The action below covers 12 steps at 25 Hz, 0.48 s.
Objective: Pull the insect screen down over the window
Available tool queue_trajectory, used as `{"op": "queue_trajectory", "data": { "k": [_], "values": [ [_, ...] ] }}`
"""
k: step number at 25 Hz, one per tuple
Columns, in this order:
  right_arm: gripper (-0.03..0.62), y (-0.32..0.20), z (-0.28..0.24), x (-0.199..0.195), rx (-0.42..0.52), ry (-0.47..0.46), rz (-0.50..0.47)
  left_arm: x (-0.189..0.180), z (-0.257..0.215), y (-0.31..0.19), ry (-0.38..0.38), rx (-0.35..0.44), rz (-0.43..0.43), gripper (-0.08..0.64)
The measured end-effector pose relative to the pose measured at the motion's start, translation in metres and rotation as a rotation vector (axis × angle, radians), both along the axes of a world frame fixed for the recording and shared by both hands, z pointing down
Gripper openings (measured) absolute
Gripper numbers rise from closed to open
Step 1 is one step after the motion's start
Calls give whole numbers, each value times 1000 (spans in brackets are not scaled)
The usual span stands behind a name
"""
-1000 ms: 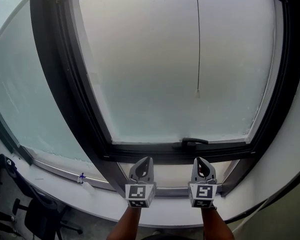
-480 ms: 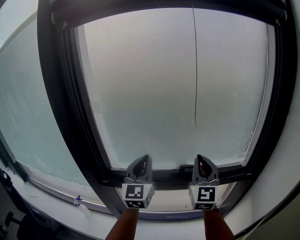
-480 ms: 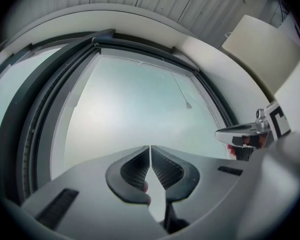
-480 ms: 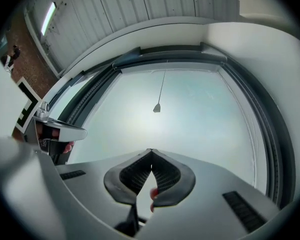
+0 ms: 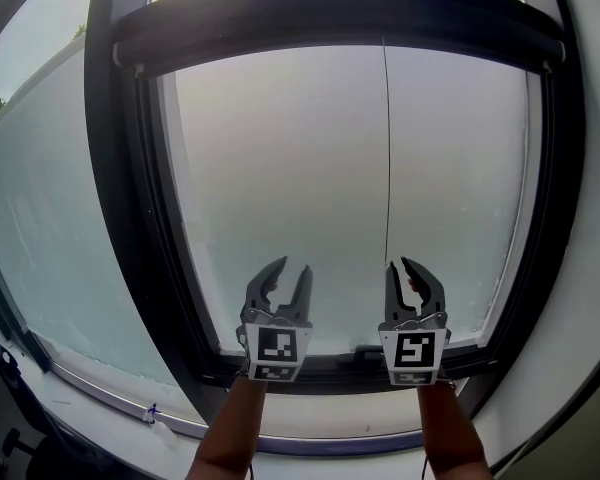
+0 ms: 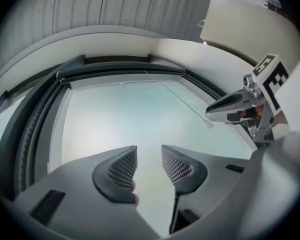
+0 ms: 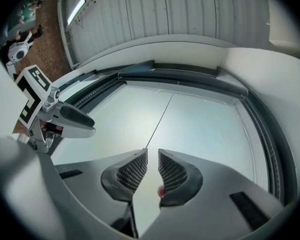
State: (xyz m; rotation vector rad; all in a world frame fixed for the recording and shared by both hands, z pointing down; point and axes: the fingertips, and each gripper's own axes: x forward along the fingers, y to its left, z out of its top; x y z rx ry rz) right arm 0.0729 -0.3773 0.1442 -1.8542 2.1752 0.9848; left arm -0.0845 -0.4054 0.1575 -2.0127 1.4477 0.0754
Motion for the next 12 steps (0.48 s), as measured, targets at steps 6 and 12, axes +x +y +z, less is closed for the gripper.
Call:
{"op": "queue_trajectory", "data": {
  "k": [6, 12],
  "values": [
    [116, 1, -48, -5, 90, 148, 53, 0, -52, -3, -124, 71, -58, 229],
    [222, -14, -83, 1, 91, 408, 174, -10, -105, -9, -347, 153, -233, 299]
  ]
}}
